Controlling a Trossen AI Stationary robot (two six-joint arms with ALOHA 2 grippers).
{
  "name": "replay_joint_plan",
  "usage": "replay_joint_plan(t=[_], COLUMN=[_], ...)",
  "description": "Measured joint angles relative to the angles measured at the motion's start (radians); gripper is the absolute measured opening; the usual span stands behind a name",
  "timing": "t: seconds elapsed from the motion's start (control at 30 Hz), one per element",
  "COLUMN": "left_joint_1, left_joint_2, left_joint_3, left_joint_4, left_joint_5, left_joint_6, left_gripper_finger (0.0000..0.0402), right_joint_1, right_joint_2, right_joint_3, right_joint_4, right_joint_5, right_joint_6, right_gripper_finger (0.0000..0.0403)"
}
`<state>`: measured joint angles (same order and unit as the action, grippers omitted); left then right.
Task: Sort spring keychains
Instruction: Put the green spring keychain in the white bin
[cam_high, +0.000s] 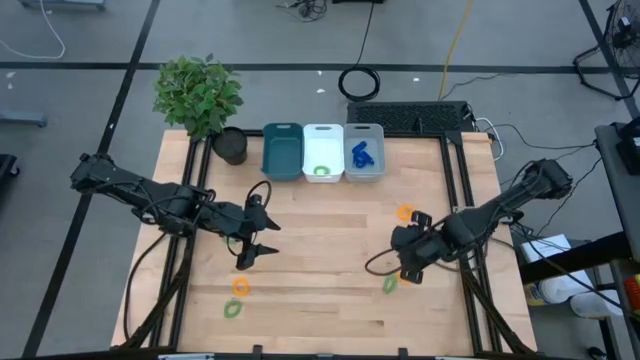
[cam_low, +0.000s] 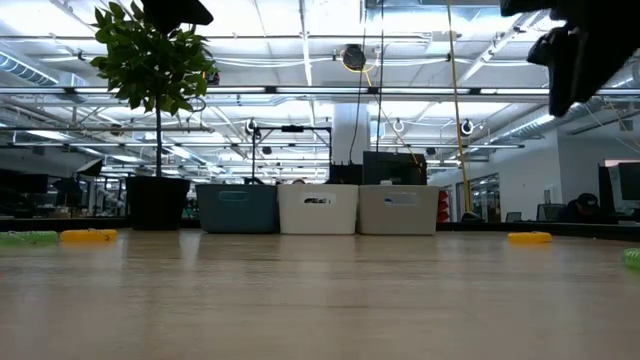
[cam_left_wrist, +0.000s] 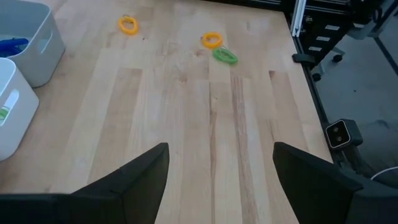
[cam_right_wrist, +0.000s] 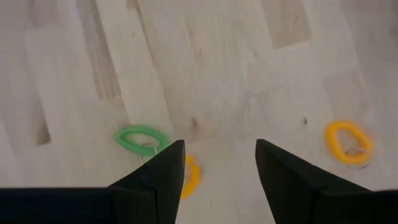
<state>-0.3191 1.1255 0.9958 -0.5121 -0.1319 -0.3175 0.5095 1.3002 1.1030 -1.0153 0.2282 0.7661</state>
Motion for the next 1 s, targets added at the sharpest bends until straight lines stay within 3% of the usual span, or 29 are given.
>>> replay_joint_plan(t=[0.5,1.0], left_joint_1=[0.0,0.0], left_joint_2=[0.0,0.0], left_joint_3=[0.0,0.0], left_joint_4=[-0.011,-0.046], left_joint_5=[0.001,0.005], left_joint_6=[0.0,-0.002], left_gripper_finger=[0.0292,0.0292], right_joint_1=[0.043,0.077], right_joint_2=[0.277,0.441], right_joint_3=[0.0,0.0], right_joint_4=[0.061,0.166], right_joint_5=[-0.05,-0.126], right_joint_6=[0.01,-0.022], right_gripper_finger=[0.0185,0.0185])
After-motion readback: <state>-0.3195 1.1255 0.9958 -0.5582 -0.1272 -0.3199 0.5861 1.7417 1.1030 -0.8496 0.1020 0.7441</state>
